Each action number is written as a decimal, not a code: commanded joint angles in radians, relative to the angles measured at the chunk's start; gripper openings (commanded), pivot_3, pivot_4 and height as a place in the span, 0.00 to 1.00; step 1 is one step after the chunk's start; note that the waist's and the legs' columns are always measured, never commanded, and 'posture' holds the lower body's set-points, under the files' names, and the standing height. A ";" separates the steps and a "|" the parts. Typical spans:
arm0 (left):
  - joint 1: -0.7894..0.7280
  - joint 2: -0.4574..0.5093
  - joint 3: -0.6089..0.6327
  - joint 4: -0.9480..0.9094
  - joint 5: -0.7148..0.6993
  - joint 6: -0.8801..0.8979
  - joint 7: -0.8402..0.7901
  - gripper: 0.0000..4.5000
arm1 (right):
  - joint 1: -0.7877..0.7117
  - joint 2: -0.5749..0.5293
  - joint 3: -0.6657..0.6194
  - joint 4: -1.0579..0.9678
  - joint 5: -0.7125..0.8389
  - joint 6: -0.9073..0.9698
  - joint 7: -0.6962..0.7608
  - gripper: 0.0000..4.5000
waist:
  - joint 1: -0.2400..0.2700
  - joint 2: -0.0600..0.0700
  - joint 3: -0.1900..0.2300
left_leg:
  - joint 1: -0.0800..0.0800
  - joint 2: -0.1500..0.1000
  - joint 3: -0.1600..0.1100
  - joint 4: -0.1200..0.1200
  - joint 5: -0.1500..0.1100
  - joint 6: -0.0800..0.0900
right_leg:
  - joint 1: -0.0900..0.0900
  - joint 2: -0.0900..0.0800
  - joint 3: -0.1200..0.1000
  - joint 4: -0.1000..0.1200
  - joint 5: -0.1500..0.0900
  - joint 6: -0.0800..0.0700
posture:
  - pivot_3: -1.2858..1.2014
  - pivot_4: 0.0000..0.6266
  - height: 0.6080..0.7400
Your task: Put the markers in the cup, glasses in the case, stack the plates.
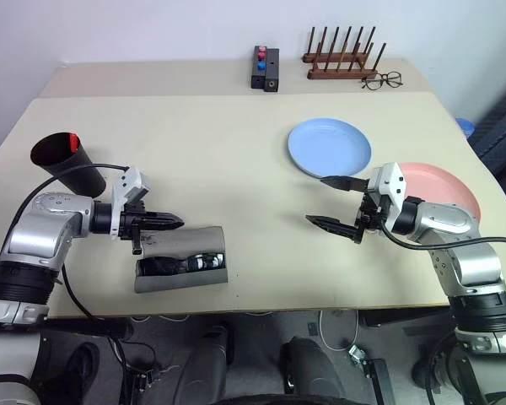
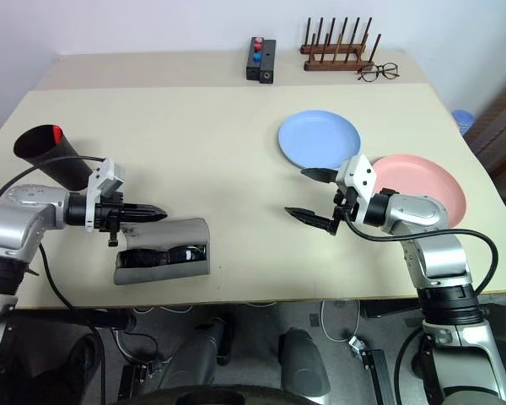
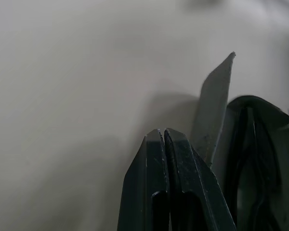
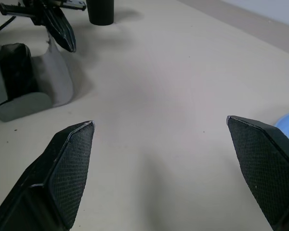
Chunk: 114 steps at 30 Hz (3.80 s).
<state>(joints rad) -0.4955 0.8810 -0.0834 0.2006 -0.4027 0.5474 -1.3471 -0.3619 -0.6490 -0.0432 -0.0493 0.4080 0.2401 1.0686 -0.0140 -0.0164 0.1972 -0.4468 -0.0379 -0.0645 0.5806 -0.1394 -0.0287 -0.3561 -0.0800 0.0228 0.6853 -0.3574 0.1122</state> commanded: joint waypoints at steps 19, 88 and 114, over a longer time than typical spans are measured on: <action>0.187 0.126 0.024 -0.313 -0.093 0.149 -0.098 0.01 | 0.003 -0.003 -0.013 -0.008 0.005 -0.019 0.005 1.00 | -0.001 0.000 0.000 | 0.000 0.000 0.000 -0.001 0.000 0.000 | 0.000 -0.001 0.002 -0.001 0.000 -0.001 | 0.52 0.24 0.96; -0.028 -0.174 0.250 -0.347 -0.421 0.171 0.144 1.00 | -0.051 -0.259 -0.113 0.204 -0.130 0.208 -0.158 1.00 | 0.003 0.000 0.001 | 0.000 0.000 0.002 -0.001 0.000 0.000 | 0.001 -0.001 0.000 -0.002 0.000 -0.001 | 0.52 0.24 0.96; 0.055 -0.184 0.157 -0.355 -0.266 -0.063 0.071 1.00 | -0.081 -0.378 -0.013 0.392 -0.285 0.199 -0.115 0.01 | 0.001 0.000 0.000 | 0.001 0.000 0.002 0.000 0.000 0.000 | 0.002 0.000 0.001 -0.002 0.000 -0.001 | 0.52 0.24 0.96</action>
<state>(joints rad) -0.4385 0.6907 0.0598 -0.1278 -0.6717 0.5060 -1.2790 -0.4156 -1.0342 -0.0465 0.3286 0.1322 0.4481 0.9682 -0.0134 -0.0164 0.1976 -0.4453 -0.0375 -0.0622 0.5801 -0.1396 -0.0286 -0.3541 -0.0803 0.0237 0.6830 -0.3577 0.1115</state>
